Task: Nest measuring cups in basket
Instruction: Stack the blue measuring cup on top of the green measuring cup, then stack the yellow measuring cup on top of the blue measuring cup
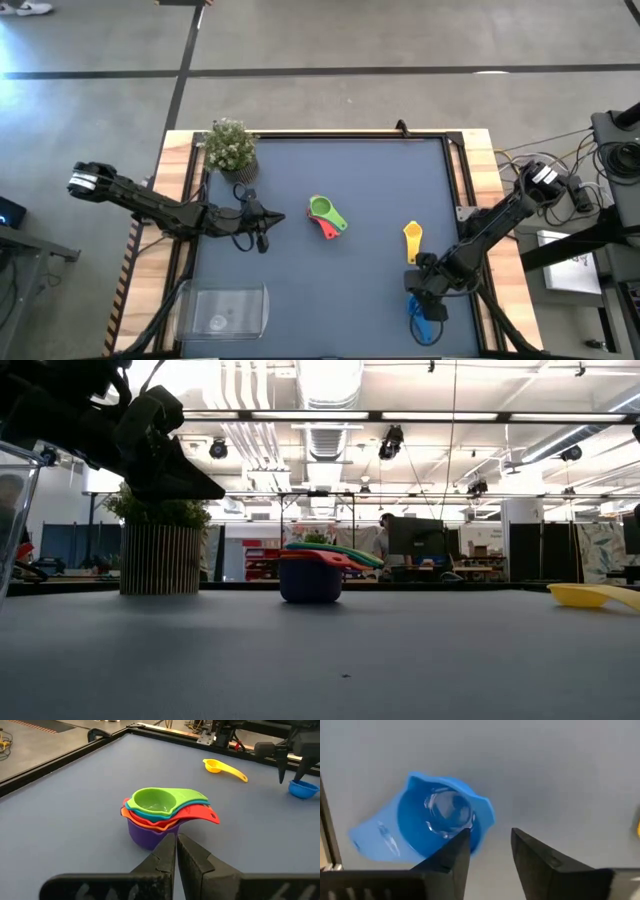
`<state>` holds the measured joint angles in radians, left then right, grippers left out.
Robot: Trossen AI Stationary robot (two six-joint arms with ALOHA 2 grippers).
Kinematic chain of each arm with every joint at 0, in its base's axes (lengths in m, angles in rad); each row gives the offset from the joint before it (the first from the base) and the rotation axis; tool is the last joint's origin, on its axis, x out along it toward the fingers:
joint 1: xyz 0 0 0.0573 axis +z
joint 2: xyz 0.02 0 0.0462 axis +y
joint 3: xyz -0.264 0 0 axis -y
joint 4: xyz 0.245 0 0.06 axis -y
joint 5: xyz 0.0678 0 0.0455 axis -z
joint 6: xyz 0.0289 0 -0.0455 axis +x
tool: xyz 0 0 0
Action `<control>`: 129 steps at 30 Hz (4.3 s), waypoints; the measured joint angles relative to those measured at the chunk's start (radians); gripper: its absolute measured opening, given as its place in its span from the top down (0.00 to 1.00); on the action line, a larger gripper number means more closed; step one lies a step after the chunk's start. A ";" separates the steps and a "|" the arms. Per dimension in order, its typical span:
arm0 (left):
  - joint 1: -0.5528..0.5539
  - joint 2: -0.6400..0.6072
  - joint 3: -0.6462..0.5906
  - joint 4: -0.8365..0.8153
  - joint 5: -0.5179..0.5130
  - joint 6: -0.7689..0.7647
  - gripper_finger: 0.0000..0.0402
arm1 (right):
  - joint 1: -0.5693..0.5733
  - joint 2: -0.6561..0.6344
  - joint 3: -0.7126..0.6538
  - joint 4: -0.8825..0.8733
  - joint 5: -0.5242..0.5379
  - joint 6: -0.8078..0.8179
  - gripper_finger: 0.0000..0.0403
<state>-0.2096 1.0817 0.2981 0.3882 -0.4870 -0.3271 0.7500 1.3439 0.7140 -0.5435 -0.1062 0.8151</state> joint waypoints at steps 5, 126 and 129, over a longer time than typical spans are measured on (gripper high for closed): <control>0.000 0.000 0.000 0.000 0.000 0.000 1.00 | -0.009 -0.021 -0.005 0.000 0.002 -0.033 0.85; -0.045 -0.349 -0.181 0.034 0.074 0.102 1.00 | -0.982 -0.321 0.013 -0.204 -0.149 -0.810 0.67; -0.045 -0.344 -0.181 0.036 0.075 0.100 1.00 | -0.966 -0.309 0.017 -0.206 -0.158 -0.778 0.67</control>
<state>-0.2543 0.7380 0.1169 0.4239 -0.4124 -0.2269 -0.2165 1.0351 0.7311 -0.7500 -0.2645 0.0371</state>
